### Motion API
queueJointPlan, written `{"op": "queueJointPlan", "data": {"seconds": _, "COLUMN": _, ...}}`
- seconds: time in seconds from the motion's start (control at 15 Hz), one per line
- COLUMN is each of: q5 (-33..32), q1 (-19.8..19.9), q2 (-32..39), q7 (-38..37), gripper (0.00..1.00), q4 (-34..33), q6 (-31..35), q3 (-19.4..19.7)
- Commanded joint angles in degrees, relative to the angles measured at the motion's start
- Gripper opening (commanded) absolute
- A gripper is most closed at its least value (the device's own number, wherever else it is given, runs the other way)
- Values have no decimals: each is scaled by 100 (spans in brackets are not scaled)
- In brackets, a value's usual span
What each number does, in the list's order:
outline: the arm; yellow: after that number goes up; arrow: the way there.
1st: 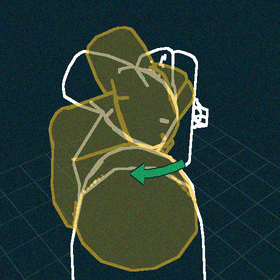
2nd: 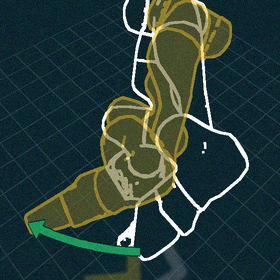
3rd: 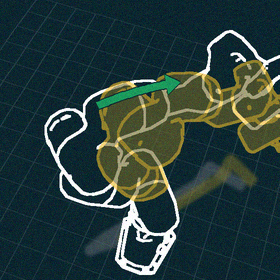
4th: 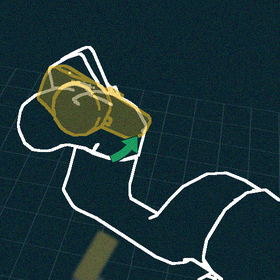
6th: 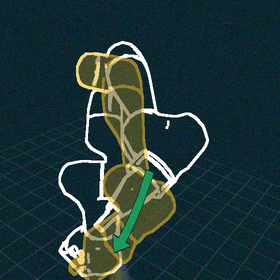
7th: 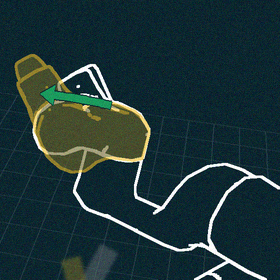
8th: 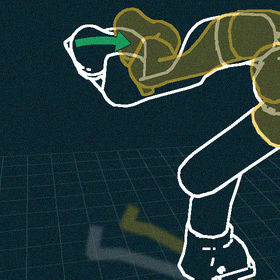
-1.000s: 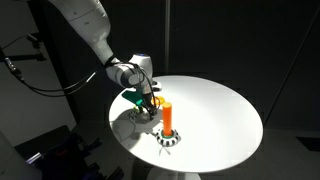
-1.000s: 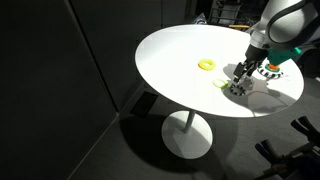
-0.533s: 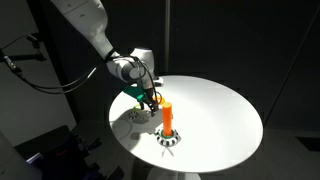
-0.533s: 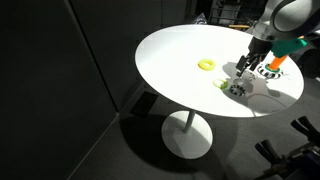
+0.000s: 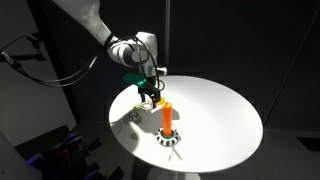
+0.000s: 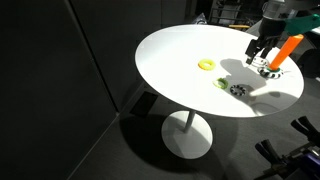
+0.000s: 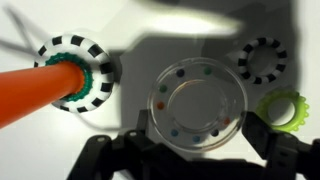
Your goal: Put the clear ring on the ring toss
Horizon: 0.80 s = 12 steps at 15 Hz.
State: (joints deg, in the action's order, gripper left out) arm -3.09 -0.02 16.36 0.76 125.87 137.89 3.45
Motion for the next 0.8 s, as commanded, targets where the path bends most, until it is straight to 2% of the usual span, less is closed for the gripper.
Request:
{"op": "queueJointPlan", "data": {"seconds": 0.0, "q5": -250, "q1": 4, "q2": -353, "q7": -284, "gripper": 68, "q4": -114, "q6": -512, "q3": 61}}
{"op": "queueJointPlan", "data": {"seconds": 0.73, "q5": -218, "q1": 274, "q2": -988, "q7": -308, "gripper": 68, "q4": -448, "q6": -1500, "q3": 185}}
